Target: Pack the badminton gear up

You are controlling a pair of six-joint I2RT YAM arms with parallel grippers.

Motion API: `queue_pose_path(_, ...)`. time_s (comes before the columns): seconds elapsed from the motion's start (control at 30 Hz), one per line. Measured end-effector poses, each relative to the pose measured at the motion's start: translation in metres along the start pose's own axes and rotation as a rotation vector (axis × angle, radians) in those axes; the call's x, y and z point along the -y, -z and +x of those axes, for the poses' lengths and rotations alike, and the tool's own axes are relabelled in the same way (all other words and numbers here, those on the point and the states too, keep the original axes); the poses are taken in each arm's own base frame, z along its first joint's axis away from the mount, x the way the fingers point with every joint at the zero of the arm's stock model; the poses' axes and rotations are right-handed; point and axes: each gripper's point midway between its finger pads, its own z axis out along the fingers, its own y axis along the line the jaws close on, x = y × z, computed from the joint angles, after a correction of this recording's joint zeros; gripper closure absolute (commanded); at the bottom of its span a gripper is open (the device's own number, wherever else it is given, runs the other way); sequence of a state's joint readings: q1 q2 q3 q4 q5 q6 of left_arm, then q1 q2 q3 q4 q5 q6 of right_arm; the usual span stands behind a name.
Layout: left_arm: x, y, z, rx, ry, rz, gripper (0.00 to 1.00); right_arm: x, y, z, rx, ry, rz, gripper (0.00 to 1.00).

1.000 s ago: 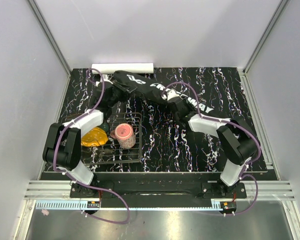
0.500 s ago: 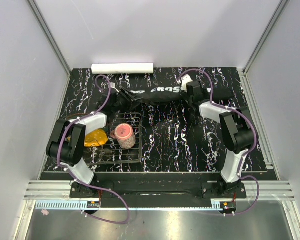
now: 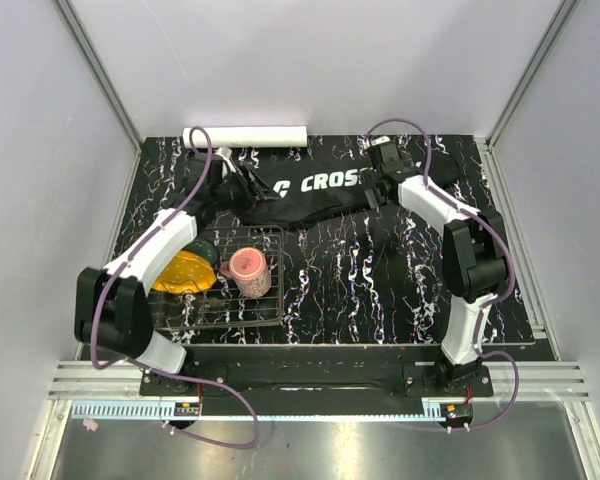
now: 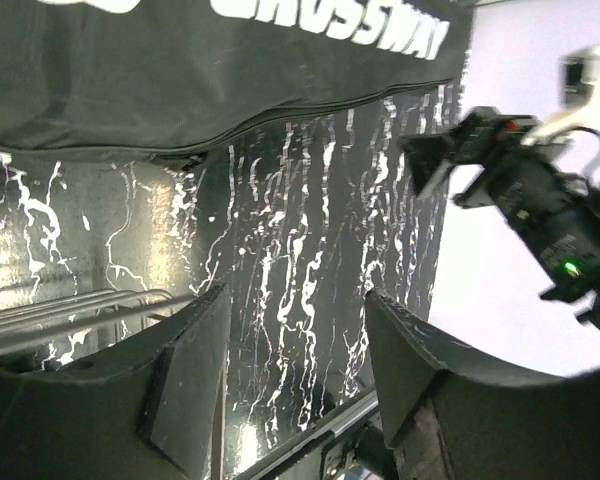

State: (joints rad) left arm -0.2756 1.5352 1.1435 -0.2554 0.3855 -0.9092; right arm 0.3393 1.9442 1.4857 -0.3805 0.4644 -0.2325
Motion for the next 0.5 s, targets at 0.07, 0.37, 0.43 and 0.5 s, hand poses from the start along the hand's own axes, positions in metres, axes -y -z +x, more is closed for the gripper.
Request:
queue_pose_path(0.07, 0.015, 0.02, -0.005, 0.031, -0.072, 0.044, 0.38, -0.009, 0.009, 0.009, -0.038, -0.072, -0.052, 0.02)
queue_pose_path(0.37, 0.108, 0.135, -0.012, 0.278, -0.437, 0.353, 0.34, -0.025, 0.154, 0.036, 0.11, -0.499, -0.406, 0.0)
queue_pose_path(0.43, 0.119, 0.167, -0.005, 0.349, -0.511, 0.413, 0.3, -0.008, 0.192, 0.031, 0.239, -0.567, -0.429, 0.0)
queue_pose_path(0.5, 0.127, 0.2, 0.003, 0.431, -0.582, 0.47, 0.29, 0.009, 0.224, 0.031, 0.352, -0.618, -0.433, 0.0)
